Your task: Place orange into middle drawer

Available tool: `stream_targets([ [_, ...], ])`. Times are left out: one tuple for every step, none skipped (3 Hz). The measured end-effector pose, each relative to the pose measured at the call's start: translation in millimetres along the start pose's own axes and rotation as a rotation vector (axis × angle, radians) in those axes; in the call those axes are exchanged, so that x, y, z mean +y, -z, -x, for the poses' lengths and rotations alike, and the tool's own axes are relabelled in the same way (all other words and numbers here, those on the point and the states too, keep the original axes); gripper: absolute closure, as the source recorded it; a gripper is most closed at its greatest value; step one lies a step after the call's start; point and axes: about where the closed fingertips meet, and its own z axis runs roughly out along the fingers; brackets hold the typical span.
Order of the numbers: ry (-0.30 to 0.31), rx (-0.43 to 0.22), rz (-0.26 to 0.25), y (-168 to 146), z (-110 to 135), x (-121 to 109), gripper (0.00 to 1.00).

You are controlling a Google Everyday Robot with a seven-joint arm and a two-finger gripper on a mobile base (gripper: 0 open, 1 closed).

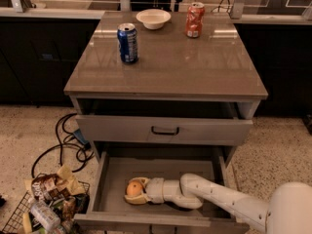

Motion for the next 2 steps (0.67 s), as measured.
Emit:
stream_targets([
  [0.0,0.0,0.0,0.3,1.4,0.3,0.51],
  [0.0,0.0,0.0,0.5,2.1,0.4,0.28],
])
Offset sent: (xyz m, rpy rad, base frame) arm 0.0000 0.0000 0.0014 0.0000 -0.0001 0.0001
